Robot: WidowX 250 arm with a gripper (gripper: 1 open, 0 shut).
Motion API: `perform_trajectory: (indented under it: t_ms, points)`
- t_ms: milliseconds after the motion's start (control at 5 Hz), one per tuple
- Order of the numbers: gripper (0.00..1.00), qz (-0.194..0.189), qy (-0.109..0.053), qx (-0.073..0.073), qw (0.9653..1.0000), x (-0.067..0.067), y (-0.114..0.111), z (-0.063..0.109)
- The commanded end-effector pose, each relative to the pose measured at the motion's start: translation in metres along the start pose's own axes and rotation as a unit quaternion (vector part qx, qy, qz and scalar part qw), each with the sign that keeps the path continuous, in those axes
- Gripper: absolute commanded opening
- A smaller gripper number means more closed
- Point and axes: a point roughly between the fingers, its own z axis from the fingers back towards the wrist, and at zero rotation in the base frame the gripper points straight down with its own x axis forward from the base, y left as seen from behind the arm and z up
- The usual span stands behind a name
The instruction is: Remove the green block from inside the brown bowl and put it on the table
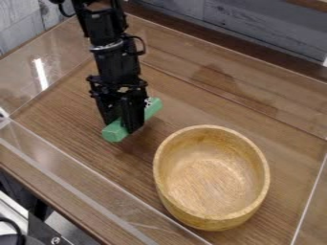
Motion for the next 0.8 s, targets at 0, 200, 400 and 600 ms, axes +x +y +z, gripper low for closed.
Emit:
perform_trajectory:
  t_ms: [0, 200, 400, 600]
  points:
    - [0.0, 0.001, -0.02, 0.004, 0.9998, 0.0066, 0.0032, 0.0132]
    - [0.0, 0.002, -0.017, 0.001, 0.9998, 0.0075, 0.0041, 0.0138]
    - [0.0, 0.003, -0.015, -0.002, 0.9999, 0.009, 0.0038, 0.015]
    - [0.0, 0.004, -0.014, -0.005, 0.9999, 0.0108, 0.0039, 0.0159]
